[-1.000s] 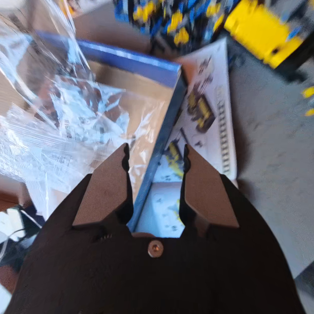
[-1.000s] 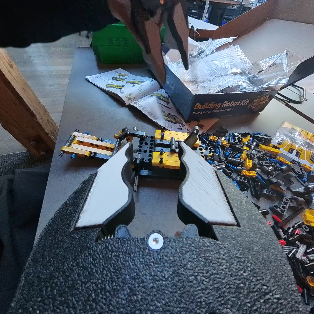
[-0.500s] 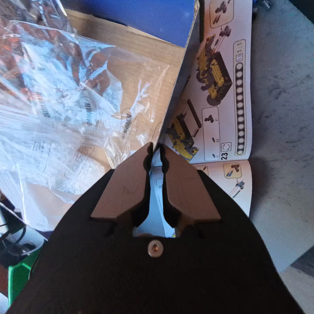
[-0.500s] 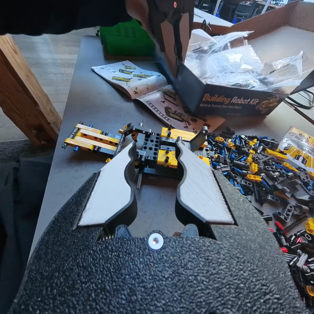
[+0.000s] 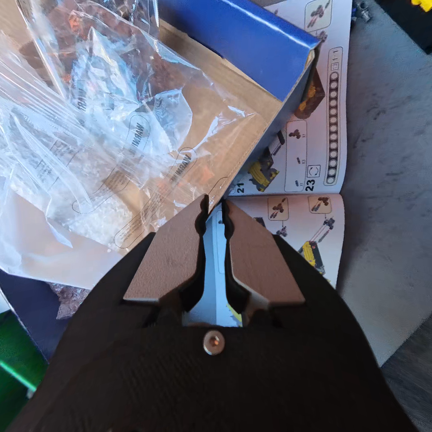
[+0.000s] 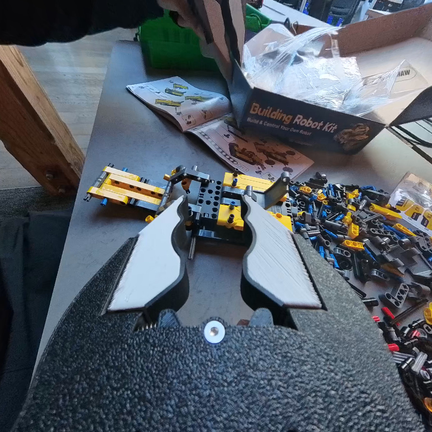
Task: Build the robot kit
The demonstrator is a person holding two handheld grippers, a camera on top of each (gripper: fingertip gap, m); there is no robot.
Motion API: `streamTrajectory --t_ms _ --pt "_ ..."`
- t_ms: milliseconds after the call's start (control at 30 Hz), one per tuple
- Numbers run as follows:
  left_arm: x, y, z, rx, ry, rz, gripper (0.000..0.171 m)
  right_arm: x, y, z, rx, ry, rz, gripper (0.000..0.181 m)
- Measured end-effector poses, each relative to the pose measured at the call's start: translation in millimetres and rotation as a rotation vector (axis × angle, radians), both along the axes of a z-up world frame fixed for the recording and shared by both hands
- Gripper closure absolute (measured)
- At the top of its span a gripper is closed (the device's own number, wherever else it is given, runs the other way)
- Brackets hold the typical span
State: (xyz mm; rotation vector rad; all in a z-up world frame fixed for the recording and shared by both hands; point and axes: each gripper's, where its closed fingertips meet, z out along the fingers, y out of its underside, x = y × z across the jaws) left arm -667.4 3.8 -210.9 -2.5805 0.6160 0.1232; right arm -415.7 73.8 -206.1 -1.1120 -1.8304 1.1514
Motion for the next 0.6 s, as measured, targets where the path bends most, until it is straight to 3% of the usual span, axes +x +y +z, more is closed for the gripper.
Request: streamTrajectory --t_ms 367,433,500,600 --pt "6 13 -21 0.038 -0.013 0.128 0.161 0 -4 4 0.022 0.039 0.017 0.137" --pt "5 15 -22 0.09 -0.017 0.186 0.154 0 -1 6 0.008 0.049 0.006 0.137" --pt "6 11 -11 0.157 -0.028 0.267 0.136 1 0 10 -0.003 0.068 0.002 0.137" --pt "46 -3 21 0.286 -0.176 0.289 0.115 5 2 14 0.008 0.096 -0.002 0.137"
